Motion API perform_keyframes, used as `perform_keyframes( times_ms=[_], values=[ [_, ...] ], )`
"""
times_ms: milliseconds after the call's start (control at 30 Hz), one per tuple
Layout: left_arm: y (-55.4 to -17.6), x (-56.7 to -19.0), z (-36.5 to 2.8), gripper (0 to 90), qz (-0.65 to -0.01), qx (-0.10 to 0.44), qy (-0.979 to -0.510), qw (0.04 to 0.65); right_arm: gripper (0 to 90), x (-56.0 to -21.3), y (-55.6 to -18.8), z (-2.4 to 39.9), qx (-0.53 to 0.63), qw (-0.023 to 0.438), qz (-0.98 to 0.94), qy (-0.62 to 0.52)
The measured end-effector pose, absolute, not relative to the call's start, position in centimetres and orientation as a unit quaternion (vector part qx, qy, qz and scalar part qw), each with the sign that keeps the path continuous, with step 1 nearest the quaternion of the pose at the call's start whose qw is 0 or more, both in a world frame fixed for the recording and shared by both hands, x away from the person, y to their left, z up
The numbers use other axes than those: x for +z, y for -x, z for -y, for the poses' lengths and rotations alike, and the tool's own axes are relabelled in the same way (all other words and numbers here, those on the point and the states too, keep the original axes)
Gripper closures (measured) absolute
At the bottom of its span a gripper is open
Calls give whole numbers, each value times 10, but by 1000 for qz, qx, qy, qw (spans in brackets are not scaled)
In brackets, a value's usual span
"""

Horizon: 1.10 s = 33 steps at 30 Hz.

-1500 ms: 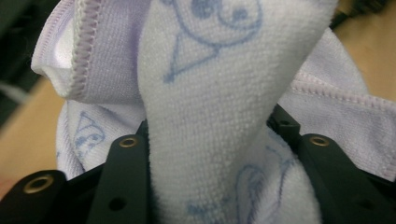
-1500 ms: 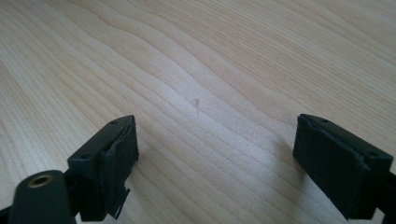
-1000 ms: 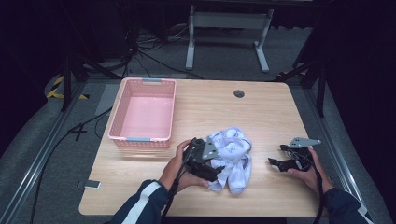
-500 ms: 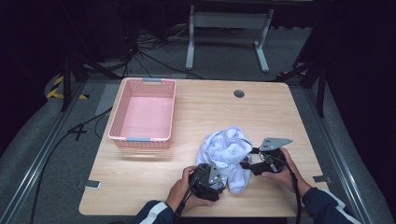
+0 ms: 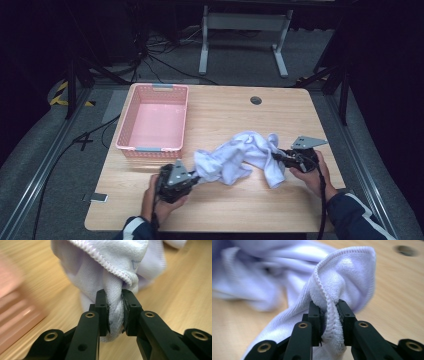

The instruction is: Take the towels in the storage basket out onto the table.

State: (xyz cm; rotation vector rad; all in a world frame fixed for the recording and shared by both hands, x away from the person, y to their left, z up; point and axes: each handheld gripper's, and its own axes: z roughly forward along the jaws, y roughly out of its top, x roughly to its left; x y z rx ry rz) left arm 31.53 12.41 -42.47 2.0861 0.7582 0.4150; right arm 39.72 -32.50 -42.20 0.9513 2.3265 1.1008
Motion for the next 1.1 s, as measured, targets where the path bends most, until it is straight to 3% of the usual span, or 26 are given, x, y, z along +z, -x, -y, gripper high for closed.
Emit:
perform_keyframes(
  times_ms=[267, 400, 433, 467, 500, 600, 667, 700, 800, 900, 1067, 1100],
  values=[
    [-305, -431, -177, 757, -367, 153, -815, 421, 781, -415, -411, 375, 380, 218, -802, -405],
    [-306, -436, -175, 703, -352, 161, -830, 402, 677, -417, -414, 379, 365, 234, -805, -405],
    [-305, -437, -172, 703, -357, 159, -827, 404, 603, -417, -415, 378, 367, 234, -803, -408],
    [-305, -436, -172, 655, -358, 162, -828, 400, 527, -418, -416, 377, 358, 238, -808, -403],
    [-303, -433, -170, 508, -374, 171, -817, 403, 447, -415, -415, 375, 346, 264, -804, -405],
    [-296, -426, -166, 414, -367, 193, -812, 410, 405, -407, -410, 373, 355, 303, -787, -404],
    [-293, -424, -163, 376, -369, 188, -807, 420, 382, -400, -408, 369, 372, 297, -783, -400],
    [-284, -417, -151, 366, -346, 208, -814, 418, 382, -396, -406, 364, 384, 299, -779, -395],
    [-277, -413, -133, 357, -310, 204, -821, 433, 388, -391, -402, 350, 389, 307, -786, -370],
    [-272, -417, -83, 349, -249, 160, -852, 432, 394, -398, -404, 315, 395, 268, -818, -319],
    [-279, -432, -45, 309, -239, 140, -866, 416, 371, -415, -411, 288, 371, 231, -855, -280],
    [-287, -438, -35, 310, -244, 141, -870, 404, 319, -423, -418, 281, 355, 220, -863, -283]
  ],
)
